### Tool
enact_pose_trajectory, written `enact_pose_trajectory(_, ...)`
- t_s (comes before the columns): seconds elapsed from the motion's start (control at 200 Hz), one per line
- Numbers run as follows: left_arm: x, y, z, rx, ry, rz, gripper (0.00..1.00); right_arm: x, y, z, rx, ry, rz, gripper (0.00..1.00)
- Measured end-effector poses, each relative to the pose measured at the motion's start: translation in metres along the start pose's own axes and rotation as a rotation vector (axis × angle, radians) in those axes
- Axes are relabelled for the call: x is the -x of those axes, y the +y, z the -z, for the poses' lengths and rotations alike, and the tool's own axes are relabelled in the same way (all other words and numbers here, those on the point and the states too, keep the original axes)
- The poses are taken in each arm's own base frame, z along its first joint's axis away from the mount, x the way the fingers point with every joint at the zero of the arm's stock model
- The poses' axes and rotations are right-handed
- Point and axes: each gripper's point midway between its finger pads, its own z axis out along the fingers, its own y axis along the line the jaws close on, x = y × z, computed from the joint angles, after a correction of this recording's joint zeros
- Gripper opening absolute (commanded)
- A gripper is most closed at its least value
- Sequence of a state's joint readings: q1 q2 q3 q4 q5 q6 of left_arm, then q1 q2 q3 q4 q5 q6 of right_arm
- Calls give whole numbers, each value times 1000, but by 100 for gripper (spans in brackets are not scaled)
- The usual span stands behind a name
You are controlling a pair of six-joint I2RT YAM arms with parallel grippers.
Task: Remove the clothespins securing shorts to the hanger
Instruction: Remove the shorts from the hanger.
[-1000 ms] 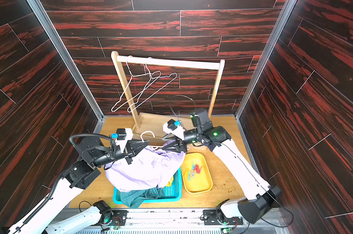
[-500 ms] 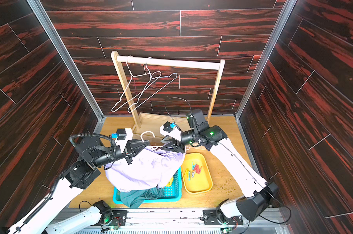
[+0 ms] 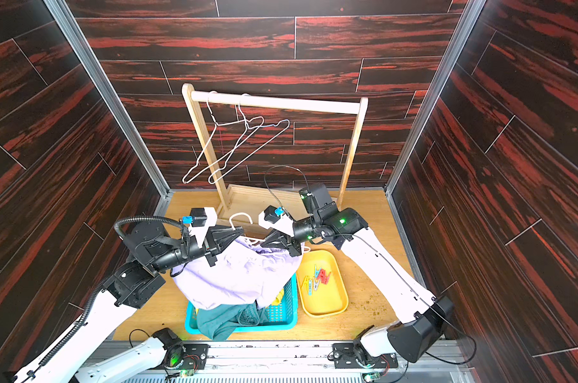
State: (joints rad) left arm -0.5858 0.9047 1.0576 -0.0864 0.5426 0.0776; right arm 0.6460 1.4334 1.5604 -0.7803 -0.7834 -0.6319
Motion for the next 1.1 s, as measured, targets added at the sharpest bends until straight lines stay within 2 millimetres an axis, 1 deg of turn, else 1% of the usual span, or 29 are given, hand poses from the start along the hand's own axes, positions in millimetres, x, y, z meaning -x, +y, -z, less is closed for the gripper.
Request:
enact_pose_trajectory(0.025,-1,1,0,2,3,2,1,-1,0,-1,0,-1,0,0)
enact_pose_trajectory(0.045,-1,1,-1,3,5,4,4,-1,-1,-1,0,-1,0,0)
enact_pose_trajectory(0.065,-2,1,-1,5,7,6,10,-2,-1,-1,-1,-1,0,0)
enact_pose_trajectory(0.085,-2,2,-1,8,8,8,18,-3,-1,-2,0,-1,-1,0)
enact_pose_trajectory(0.11,-3,2,-1,11,12,10,33,-3,-1,-2,0,-1,-1,0)
enact_pose_trajectory(0.13,-4,3,-1,12,15,12,43,-4,-2,-3,0,-2,0,0)
enact_pose_trajectory(0.18,-4,3,-2,13,15,15,59,-7,-3,-4,-4,2,-2,0)
enact_pose_trajectory(0.246,-3,3,-1,19,14,14,72,-13,-4,-7,-5,13,-13,0)
enact_pose_trajectory(0.346,-6,5,1,39,27,12,81,-21,-4,-10,-3,23,-28,0)
enact_pose_trajectory(0.441,-12,8,7,72,64,11,84,-25,-6,-13,-5,23,-34,0)
enact_pose_trajectory(0.546,-20,11,19,131,124,17,86,-29,-7,-16,-7,20,-41,0)
enact_pose_trajectory(0.641,-23,17,38,218,166,27,88,-32,-7,-17,-11,15,-46,0)
enact_pose_trajectory(0.737,-22,20,64,313,199,49,88,-34,-6,-17,-15,7,-48,0)
enact_pose_trajectory(0.837,-18,25,89,412,226,105,82,-35,-6,-18,-20,1,-49,0)
enact_pose_trajectory(0.942,-12,28,107,492,253,206,75,-36,-6,-18,-27,-2,-55,0)
enact_pose_trajectory(1.002,-15,29,112,519,290,290,70,-36,-6,-17,-29,-5,-56,0)
enact_pose_trajectory(1.047,-20,29,112,533,325,349,69,-34,-7,-17,-33,-10,-55,0)
enact_pose_trajectory(1.102,-32,30,109,550,377,441,69,-33,-8,-17,-37,-14,-57,0)
